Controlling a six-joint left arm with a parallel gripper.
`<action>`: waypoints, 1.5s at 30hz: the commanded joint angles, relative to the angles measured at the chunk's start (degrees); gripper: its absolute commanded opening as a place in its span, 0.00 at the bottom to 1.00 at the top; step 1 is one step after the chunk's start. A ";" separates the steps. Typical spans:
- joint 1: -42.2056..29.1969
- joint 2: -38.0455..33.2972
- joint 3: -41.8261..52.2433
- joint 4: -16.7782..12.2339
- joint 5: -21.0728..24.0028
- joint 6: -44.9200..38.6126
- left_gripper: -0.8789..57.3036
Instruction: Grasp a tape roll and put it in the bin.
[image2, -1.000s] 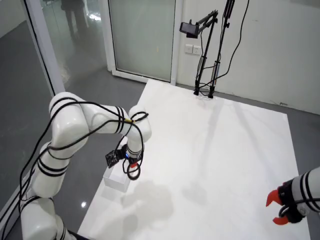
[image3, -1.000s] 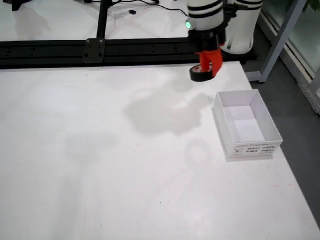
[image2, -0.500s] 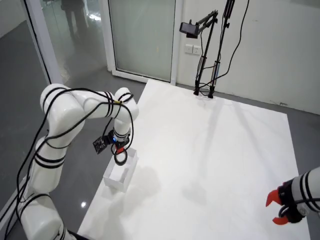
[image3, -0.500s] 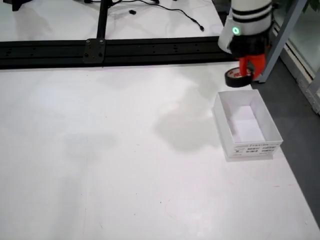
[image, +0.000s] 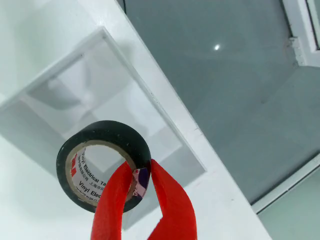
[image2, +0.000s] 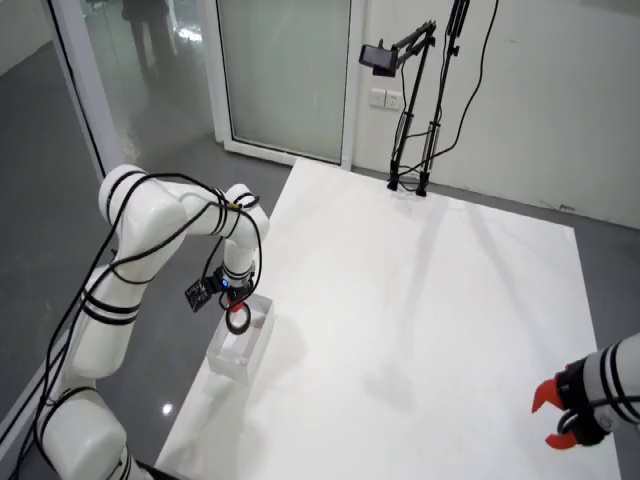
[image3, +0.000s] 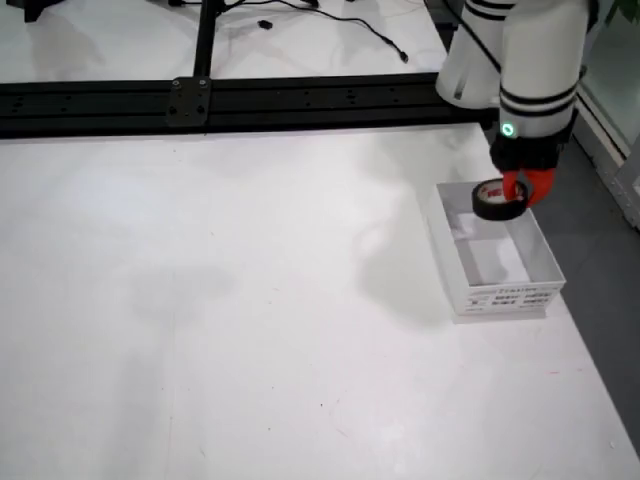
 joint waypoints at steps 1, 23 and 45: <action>2.63 6.22 -0.25 -0.89 -8.70 1.67 0.00; 0.96 6.49 -0.25 -4.58 -6.77 1.67 0.54; -7.57 -17.07 -0.25 2.98 8.26 1.67 0.00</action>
